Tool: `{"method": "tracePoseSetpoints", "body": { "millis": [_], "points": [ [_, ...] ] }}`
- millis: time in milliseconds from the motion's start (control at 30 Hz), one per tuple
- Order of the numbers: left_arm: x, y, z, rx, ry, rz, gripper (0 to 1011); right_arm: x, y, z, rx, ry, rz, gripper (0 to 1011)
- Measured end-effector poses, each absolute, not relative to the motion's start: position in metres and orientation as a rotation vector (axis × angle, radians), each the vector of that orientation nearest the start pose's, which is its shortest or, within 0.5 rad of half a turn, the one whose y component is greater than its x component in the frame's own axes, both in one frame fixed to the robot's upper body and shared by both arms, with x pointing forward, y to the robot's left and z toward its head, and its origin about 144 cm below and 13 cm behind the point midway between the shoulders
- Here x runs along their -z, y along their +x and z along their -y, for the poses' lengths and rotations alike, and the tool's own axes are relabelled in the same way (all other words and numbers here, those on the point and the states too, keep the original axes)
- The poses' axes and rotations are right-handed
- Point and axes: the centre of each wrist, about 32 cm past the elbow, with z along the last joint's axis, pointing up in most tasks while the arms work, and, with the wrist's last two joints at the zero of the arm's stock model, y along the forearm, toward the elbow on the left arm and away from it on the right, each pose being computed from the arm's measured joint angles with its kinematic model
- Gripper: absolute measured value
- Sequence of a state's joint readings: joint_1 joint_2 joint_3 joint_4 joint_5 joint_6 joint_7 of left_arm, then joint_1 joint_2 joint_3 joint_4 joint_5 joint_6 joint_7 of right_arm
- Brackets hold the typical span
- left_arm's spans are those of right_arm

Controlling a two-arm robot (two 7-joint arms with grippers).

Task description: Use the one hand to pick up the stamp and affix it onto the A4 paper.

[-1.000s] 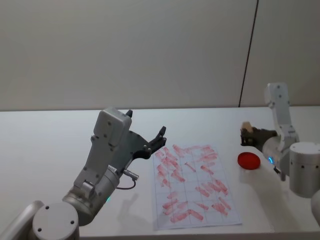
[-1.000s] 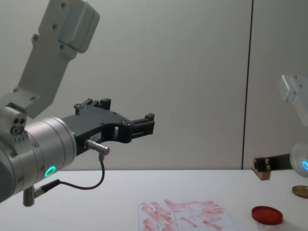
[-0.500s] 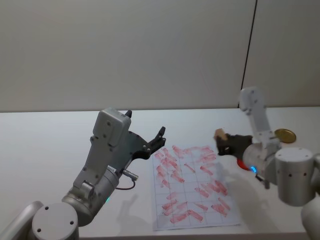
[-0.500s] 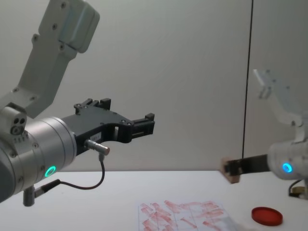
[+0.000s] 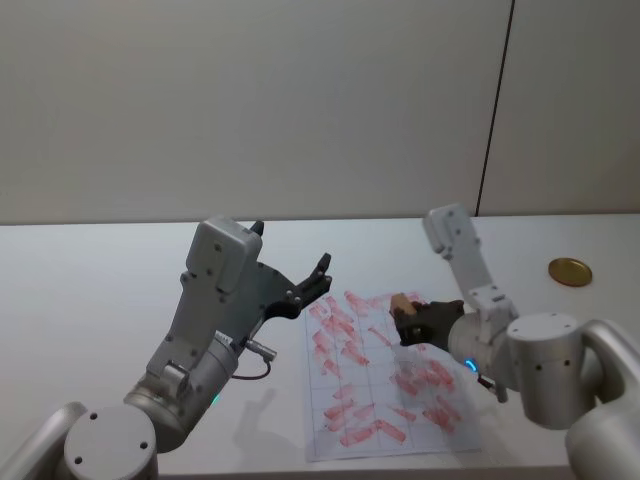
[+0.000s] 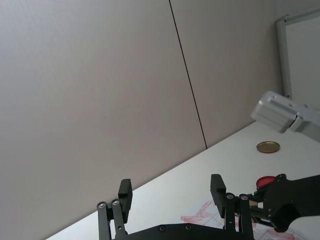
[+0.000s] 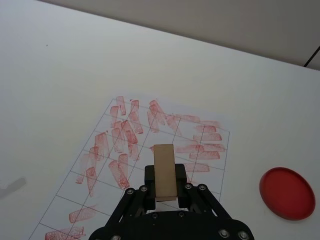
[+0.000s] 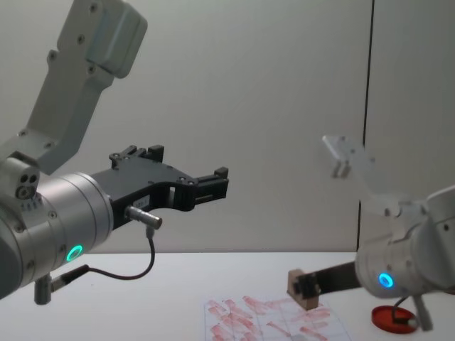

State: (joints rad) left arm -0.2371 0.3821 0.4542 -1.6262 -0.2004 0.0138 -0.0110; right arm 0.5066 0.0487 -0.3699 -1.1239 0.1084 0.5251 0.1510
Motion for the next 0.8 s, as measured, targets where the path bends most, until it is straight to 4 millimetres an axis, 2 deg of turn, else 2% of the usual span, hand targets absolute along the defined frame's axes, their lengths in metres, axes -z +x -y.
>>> {"method": "tracePoseSetpoints", "body": {
  "millis": [233, 800],
  "points": [
    [-1.204, 0.492, -0.198, -1.124, 0.061, 0.268, 993, -1.171, 0.586, 0.133, 1.093, -0.533, -0.284, 216],
    [-1.204, 0.492, -0.198, -1.124, 0.061, 0.268, 993, -1.143, 0.595, 0.122, 1.081, -0.586, -0.295, 217]
  ]
}}
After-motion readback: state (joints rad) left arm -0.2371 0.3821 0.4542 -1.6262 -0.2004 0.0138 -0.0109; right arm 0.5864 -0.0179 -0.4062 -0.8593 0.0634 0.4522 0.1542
